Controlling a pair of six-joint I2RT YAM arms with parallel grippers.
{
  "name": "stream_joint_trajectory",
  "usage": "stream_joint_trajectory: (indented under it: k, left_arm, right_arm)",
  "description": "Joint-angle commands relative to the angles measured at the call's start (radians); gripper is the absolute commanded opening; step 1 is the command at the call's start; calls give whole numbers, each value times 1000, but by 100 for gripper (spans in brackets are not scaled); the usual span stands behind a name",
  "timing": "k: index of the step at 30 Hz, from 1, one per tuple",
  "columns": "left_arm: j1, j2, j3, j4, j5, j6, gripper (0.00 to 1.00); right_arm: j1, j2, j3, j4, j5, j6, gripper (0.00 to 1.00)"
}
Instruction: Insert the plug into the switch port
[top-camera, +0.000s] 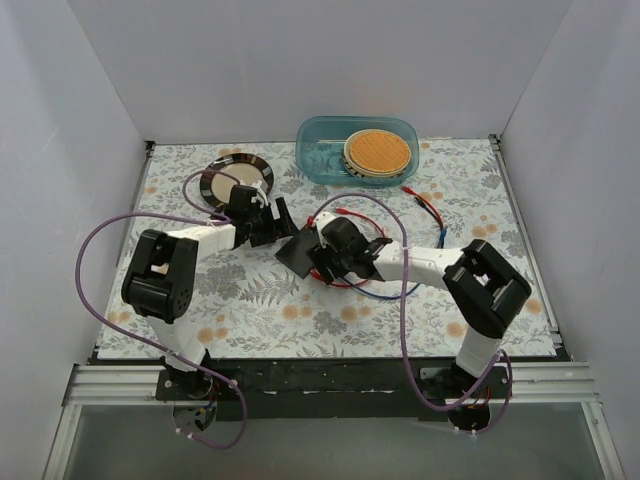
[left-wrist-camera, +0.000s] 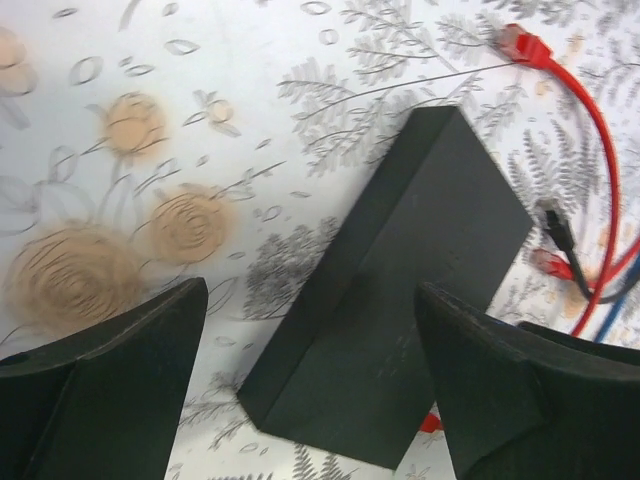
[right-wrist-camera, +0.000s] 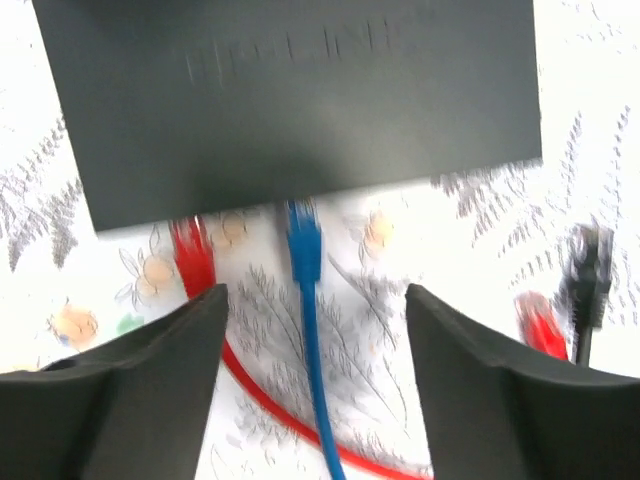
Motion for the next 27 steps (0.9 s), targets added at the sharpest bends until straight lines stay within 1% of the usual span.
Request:
stream_joint_trajectory:
  k: [1, 2, 4, 6, 10, 11, 13, 14, 15, 16, 17, 18, 22, 25, 27]
  left_arm:
    - [8, -120, -38, -110, -80, -8, 88]
    - [8, -146, -47, -110, -91, -16, 89]
    - [8, -219, -75, -110, -96, -29, 92]
    - [8, -262, -87, -110, -85, -49, 95]
    - [8, -396, -121, -125, -47, -88, 97]
    - [8, -423, -147, -125, -40, -109, 97]
    - [6, -473, -184, -107, -4, -129, 98]
    - [3, -537, -216, -89, 13, -135, 98]
    - [2, -569, -288, -35, 25, -158, 98]
    - [2, -604, -328, -8, 54, -163, 98]
    - [2, -659, -357, 19, 58, -169, 98]
    - [0, -683, -389, 54, 56, -177, 98]
    - [2, -692, -358, 40, 99, -164, 98]
    - [0, -677, -347, 42, 116, -160, 98]
    - [2, -669, -347, 40, 118, -160, 98]
  right_arm:
    - [-2, -149, -58, 30, 23, -4, 85]
    - [-1, -176, -89, 34, 33, 1, 92]
    - [-1, -265, -118, 44, 46, 7, 98]
    - [-2, -355, -161, 45, 53, 16, 98]
    - [-1, -485, -225, 45, 82, 39, 98]
    - [-1, -526, -236, 39, 96, 44, 98]
    - [-1, -558, -262, 24, 107, 52, 98]
    - [-2, -580, -270, 5, 127, 58, 98]
    - [-10, -588, -278, -1, 130, 65, 98]
    - [-16, -592, -287, -7, 130, 73, 98]
    - [-22, -594, -292, -15, 135, 78, 98]
    - [-33, -591, -295, -24, 133, 78, 98]
    - [-77, -557, -273, -22, 96, 78, 97]
    - [-132, -496, -235, -18, 53, 70, 93]
    - [-183, -428, -184, -22, -3, 61, 88]
